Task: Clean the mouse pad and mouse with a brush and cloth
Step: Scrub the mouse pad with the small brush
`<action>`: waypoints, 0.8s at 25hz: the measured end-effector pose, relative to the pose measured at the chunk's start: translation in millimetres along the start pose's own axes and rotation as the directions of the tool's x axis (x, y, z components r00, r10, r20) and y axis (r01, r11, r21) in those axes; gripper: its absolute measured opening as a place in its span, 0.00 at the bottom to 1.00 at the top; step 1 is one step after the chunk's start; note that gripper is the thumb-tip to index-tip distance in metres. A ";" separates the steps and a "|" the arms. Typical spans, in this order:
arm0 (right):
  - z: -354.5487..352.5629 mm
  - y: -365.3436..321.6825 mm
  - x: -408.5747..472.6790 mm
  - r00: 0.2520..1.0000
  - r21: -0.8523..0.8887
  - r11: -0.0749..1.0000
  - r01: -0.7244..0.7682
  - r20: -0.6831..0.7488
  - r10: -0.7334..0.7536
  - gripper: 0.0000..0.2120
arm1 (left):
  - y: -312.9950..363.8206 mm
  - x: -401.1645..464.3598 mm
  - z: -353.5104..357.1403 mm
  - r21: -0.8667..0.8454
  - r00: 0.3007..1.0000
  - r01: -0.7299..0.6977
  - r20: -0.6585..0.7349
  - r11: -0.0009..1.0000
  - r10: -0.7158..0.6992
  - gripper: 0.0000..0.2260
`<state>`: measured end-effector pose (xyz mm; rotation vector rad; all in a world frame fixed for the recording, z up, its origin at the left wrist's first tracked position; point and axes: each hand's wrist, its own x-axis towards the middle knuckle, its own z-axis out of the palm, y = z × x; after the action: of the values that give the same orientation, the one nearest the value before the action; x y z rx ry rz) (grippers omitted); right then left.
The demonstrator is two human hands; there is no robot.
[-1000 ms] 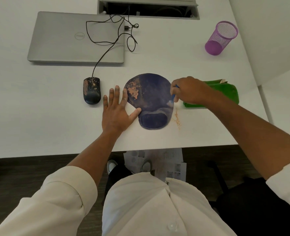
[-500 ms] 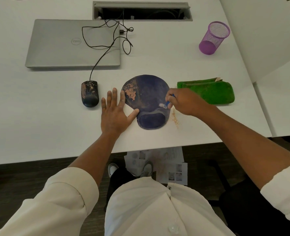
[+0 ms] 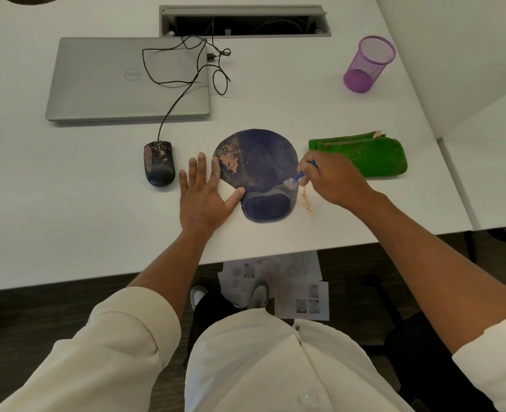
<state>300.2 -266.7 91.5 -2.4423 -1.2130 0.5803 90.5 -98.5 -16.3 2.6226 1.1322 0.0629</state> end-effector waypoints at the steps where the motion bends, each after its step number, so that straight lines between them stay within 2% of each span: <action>1: 2.1 -1.8 -1.9 0.999 0.051 0.999 0.009 -0.047 -0.007 0.10 | -0.8 -0.1 0.0 0.000 1.000 0.001 -0.001 1.000 -0.001 0.42; 3: 9.7 -7.4 -7.6 0.999 0.109 0.994 0.024 -0.044 -0.020 0.10 | -1.7 0.2 0.2 -0.008 1.000 -0.002 -0.003 1.000 0.002 0.42; 5: 16.8 -7.6 -14.8 1.000 0.043 0.999 -0.010 -0.007 0.011 0.11 | -1.6 0.0 1.0 -0.018 1.000 -0.009 -0.007 1.000 0.009 0.42; 8: 12.0 -0.1 -20.4 0.988 -0.004 0.993 -0.116 -0.106 0.115 0.11 | -1.8 -0.1 2.0 -0.030 1.000 -0.008 -0.009 1.000 0.008 0.42; 12: 15.9 -7.9 -26.3 0.955 0.237 0.953 -0.187 -0.184 0.233 0.09 | -2.2 -0.1 -0.9 -0.026 1.000 -0.014 0.009 1.000 0.014 0.43; 16: 34.0 -27.7 -35.1 0.903 0.447 0.862 -0.241 -0.221 0.367 0.07 | -3.8 -0.2 -6.5 -0.083 0.999 -0.013 0.051 0.996 0.018 0.45; 20: 47.5 -42.0 -39.9 0.834 0.603 0.735 -0.309 -0.200 0.514 0.02 | -11.9 2.4 -15.9 -0.146 0.993 -0.045 0.104 0.988 0.061 0.44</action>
<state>226.4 -268.9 79.2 -2.1656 -0.2664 0.4831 81.3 -85.2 -4.5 2.4964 0.9840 0.0122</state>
